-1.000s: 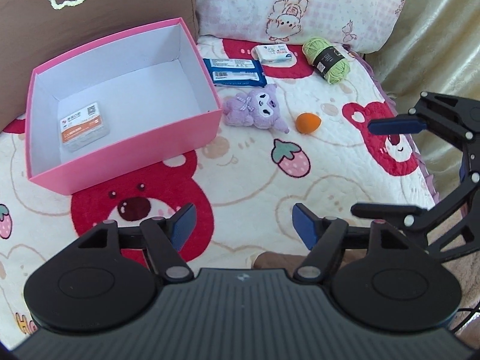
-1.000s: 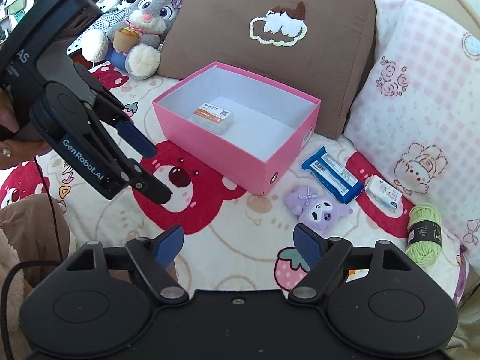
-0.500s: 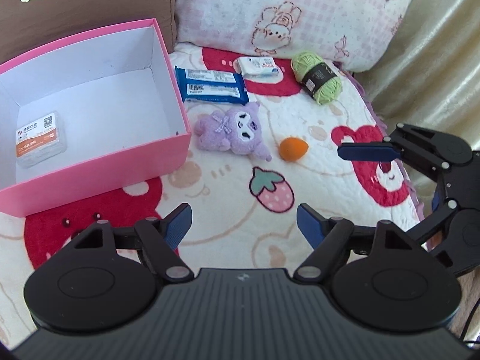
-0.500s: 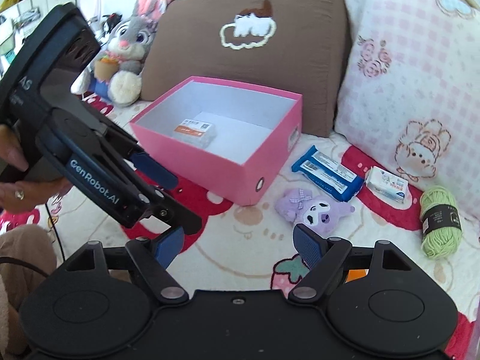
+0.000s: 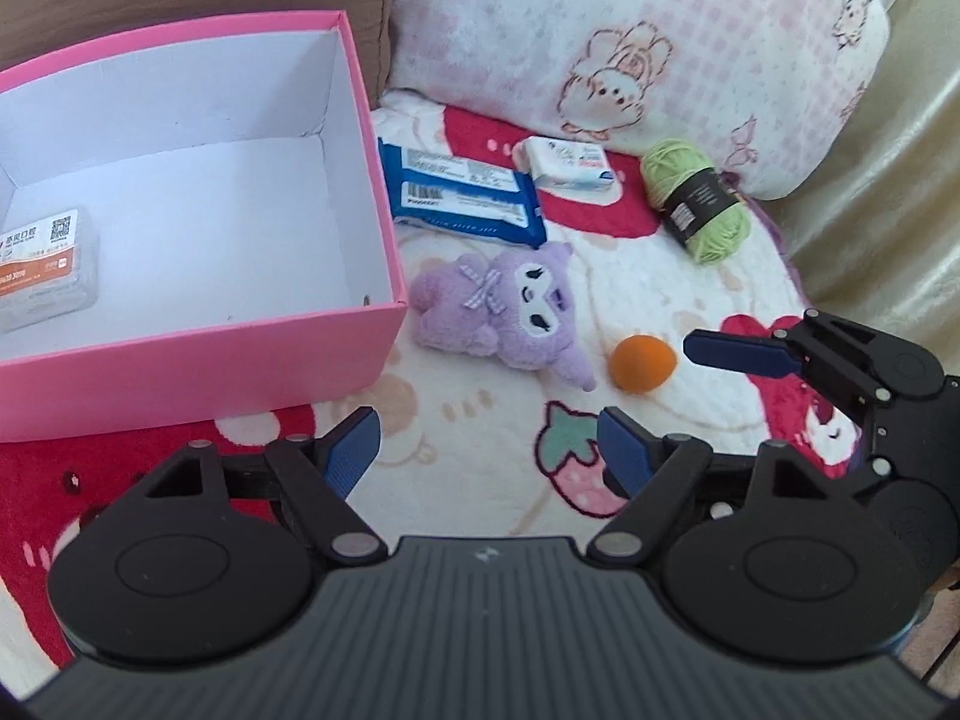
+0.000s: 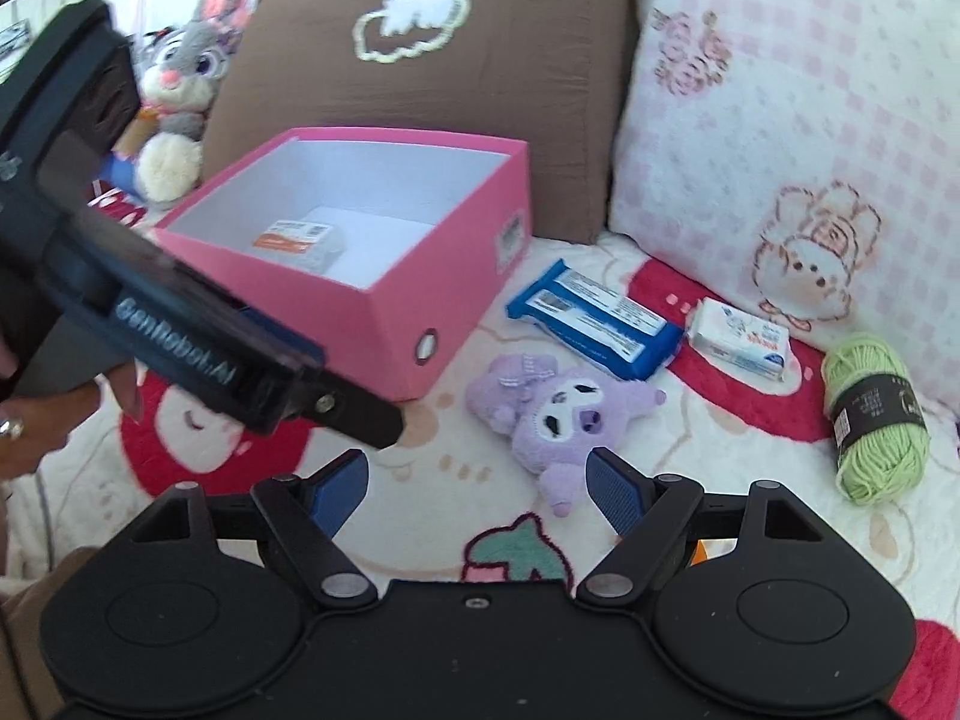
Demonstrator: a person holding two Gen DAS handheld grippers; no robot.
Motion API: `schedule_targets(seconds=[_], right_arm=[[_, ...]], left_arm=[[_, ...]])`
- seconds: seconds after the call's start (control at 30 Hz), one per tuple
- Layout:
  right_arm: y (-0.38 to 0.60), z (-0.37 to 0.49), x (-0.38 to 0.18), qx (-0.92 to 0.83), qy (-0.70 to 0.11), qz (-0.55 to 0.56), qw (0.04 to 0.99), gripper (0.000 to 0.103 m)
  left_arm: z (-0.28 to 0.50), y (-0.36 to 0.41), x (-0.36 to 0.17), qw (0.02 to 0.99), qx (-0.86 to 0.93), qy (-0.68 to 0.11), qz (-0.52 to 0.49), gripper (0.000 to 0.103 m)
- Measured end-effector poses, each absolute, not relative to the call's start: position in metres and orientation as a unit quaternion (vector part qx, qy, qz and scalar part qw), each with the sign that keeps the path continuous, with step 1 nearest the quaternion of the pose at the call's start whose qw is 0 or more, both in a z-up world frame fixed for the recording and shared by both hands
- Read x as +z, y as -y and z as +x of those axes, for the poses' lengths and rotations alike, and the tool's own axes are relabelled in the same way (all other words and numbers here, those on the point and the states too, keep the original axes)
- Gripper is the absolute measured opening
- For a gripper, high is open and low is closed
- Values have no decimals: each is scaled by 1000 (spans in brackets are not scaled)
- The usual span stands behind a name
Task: Organize objects
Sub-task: 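Move the left tool toward the purple plush toy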
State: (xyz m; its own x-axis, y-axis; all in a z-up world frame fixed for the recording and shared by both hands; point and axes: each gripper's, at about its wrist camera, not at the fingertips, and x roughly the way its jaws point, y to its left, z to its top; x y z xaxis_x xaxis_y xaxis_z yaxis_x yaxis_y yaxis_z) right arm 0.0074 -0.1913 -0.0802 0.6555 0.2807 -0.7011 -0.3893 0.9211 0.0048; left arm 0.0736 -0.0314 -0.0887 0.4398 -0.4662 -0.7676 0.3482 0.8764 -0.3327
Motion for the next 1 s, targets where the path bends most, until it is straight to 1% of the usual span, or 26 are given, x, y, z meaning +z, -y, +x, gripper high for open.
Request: schedule_targets(seconds=[0.23,0.37,0.47,0.5,0.57,0.63,0.73,0.77,0.87,0.97,1.0], right_arm=[[195,21,-119,167,-356,-95,914,83],[193,19,-132,172,-341,-122,916,83],[193,23,-138,157,-345,-134,916,83],[194,26,-140,154,-347,-131,916,83],[197,31,-142,157,-350,-123,915,82],[200,37,-144,157,-350,-113,916,81],[202,45,-144,154,-350,-101,919,80],[203,47,-144,156,-352,-93,918,80],[203,51,-147,155,-359,-83,916,75],[200,52,-152,158,-376,-82,910,58],[200,52,-153,156,-379,-81,909,45]], left_arm=[[80,45,-109,859,-234,-452,-51,77],[81,59,-117,866,-234,-440,-44,76],[86,65,-123,867,-234,-440,-27,75],[88,65,-125,866,-236,-440,-28,73],[92,66,-128,861,-243,-444,-37,72],[94,67,-130,858,-249,-448,-42,68],[96,71,-132,862,-250,-440,-35,63],[97,72,-132,864,-249,-436,-35,62],[99,77,-135,868,-245,-431,-26,62],[100,80,-139,867,-247,-433,-16,61],[99,81,-139,867,-247,-433,-10,61]])
